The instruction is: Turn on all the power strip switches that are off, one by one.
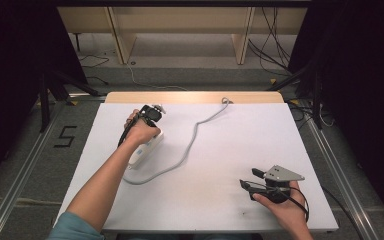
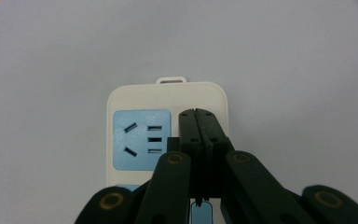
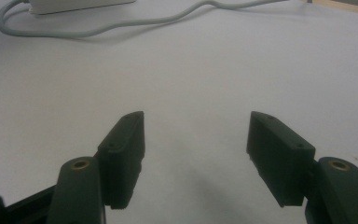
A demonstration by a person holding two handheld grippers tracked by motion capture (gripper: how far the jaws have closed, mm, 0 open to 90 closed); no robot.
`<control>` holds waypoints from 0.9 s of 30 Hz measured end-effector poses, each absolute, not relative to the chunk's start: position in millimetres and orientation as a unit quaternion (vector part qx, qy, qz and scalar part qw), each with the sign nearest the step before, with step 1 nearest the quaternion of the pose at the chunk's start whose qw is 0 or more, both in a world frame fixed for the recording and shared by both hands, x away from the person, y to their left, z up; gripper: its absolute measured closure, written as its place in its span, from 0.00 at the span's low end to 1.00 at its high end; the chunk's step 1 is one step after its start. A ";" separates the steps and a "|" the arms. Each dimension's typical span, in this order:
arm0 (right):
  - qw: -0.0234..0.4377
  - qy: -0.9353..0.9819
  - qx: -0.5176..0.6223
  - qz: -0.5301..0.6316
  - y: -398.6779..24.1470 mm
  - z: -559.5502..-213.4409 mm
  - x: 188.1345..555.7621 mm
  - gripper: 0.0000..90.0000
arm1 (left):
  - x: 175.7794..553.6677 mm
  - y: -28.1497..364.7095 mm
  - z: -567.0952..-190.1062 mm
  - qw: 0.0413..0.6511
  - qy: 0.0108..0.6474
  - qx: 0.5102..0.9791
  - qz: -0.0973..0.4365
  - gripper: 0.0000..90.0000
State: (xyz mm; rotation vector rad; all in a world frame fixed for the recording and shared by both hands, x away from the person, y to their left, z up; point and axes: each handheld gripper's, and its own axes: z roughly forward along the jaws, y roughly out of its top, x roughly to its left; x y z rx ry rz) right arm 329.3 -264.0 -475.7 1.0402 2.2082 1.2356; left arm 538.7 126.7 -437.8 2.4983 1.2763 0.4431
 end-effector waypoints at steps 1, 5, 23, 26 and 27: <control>0.201 0.791 0.373 0.442 -264.1 -476.0 329.5 0.42 | 538.2 126.8 -437.1 0.156 0.447 0.867 0.159 1.00; 0.201 0.790 0.374 0.442 -264.0 -475.6 329.1 0.42 | 535.2 130.4 -435.3 0.168 0.448 0.862 0.165 0.99; 0.200 0.790 0.375 0.441 -264.1 -476.0 329.5 0.42 | 502.3 146.5 -410.4 0.243 0.426 0.854 0.174 0.77; 0.200 0.790 0.376 0.441 -264.3 -476.1 329.7 0.42 | 493.4 149.4 -407.8 0.263 0.425 0.848 0.175 0.70; 0.199 0.790 0.377 0.441 -264.2 -476.1 329.6 0.42 | 490.3 150.4 -406.7 0.267 0.425 0.847 0.174 0.67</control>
